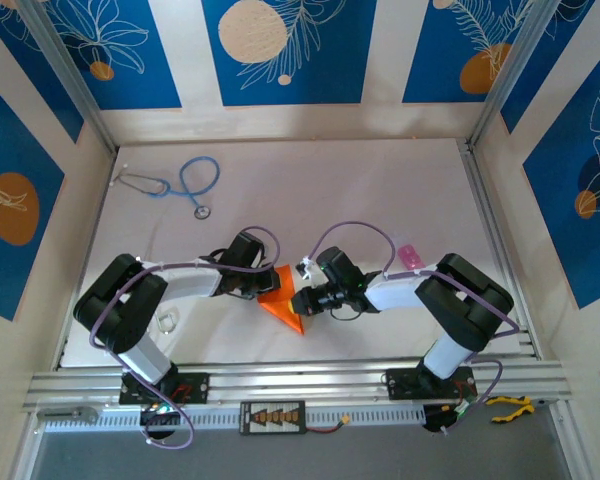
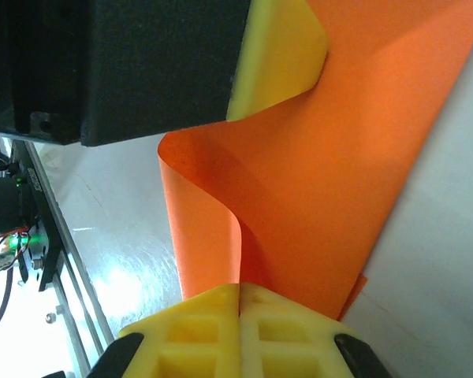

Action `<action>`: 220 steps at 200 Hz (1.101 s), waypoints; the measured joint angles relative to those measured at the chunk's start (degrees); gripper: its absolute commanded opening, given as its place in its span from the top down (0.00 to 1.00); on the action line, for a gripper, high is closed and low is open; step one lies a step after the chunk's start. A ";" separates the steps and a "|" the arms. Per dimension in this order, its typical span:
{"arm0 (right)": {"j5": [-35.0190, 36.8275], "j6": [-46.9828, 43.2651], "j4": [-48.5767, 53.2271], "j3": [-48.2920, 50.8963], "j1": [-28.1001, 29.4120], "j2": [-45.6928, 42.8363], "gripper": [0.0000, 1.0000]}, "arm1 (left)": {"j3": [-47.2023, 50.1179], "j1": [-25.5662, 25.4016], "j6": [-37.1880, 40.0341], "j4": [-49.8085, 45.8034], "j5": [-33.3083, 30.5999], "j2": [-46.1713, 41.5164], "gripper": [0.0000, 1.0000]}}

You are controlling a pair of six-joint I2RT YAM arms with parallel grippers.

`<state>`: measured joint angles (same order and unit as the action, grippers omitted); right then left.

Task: Fold a paper plane with a square sheet of paper (pick it up from the middle)
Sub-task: Third fold the triangle at the center of the table.

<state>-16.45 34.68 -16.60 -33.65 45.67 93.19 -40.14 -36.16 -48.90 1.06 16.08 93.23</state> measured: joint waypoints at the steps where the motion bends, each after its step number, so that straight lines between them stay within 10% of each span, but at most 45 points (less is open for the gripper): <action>1: 0.00 0.00 0.00 0.00 0.00 0.00 0.99 | 0.00 0.00 0.00 0.00 0.00 0.00 0.90; 220: 1.20 0.42 1.27 -0.39 0.00 2.23 0.98 | 0.00 0.00 -0.22 0.66 0.04 0.22 0.90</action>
<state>-15.25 35.09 -15.33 -34.04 45.67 95.42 -40.14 -36.16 -49.12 1.72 16.12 93.45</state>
